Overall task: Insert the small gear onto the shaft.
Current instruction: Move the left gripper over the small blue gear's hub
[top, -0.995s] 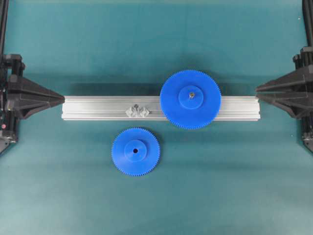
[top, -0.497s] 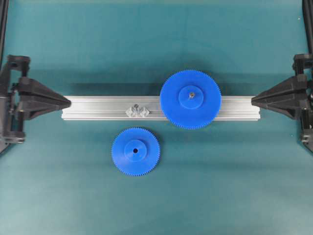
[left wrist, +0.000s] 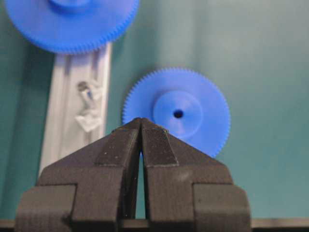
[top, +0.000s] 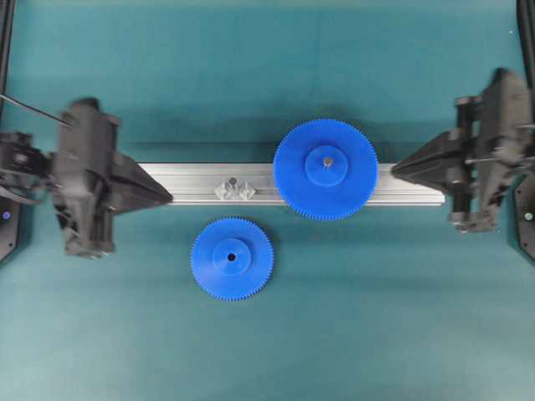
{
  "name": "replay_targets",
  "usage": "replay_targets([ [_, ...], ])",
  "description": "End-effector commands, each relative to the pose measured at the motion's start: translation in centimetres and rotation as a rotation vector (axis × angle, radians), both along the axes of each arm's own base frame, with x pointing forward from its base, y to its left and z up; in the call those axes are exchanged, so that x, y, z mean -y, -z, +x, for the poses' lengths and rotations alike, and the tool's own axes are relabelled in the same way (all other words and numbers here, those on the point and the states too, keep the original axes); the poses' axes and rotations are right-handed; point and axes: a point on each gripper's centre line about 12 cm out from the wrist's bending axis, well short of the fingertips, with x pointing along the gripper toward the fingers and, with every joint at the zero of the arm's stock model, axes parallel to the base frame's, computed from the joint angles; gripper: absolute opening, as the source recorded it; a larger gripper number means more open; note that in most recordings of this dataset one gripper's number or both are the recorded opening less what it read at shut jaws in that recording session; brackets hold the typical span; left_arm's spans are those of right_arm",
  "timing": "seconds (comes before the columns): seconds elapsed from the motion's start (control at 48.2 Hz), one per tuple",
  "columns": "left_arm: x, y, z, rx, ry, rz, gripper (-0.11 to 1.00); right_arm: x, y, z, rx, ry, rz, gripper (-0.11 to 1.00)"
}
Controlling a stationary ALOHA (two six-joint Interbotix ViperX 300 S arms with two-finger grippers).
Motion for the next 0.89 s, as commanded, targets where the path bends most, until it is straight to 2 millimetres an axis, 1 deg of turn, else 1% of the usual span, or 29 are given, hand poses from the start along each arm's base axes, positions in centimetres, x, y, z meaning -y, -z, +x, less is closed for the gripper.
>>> replay_targets([
  [0.0,0.5,-1.0,1.2,0.005,0.015,0.001,0.01,0.3,-0.3,1.3,-0.003,0.010,0.005,0.11],
  [0.166,1.0,-0.6,2.4,-0.052,0.029,0.006,0.01,0.4,0.4,2.3,-0.043,0.008,0.005,0.11],
  [0.311,1.5,0.1,3.4,-0.093,0.038,0.004,0.01,0.4,0.9,2.8,-0.062,0.008,0.008,0.11],
  [0.497,1.7,1.8,4.5,-0.146,0.037,0.000,0.04,0.6,0.9,3.6,-0.049,0.012,0.007,0.11],
  [0.601,1.8,3.0,4.9,-0.184,0.037,0.003,0.08,0.6,0.9,3.8,-0.038,0.014,0.007,0.11],
  [0.663,1.9,3.8,5.2,-0.207,0.040,0.005,0.13,0.6,0.8,3.8,-0.033,0.012,0.006,0.11],
  [0.725,1.9,4.1,5.5,-0.218,0.040,0.006,0.24,0.6,0.9,3.8,-0.035,0.012,0.005,0.11],
  [0.87,2.0,5.1,6.2,-0.245,0.040,0.008,0.64,0.6,1.0,3.8,-0.021,0.013,0.004,0.11],
])
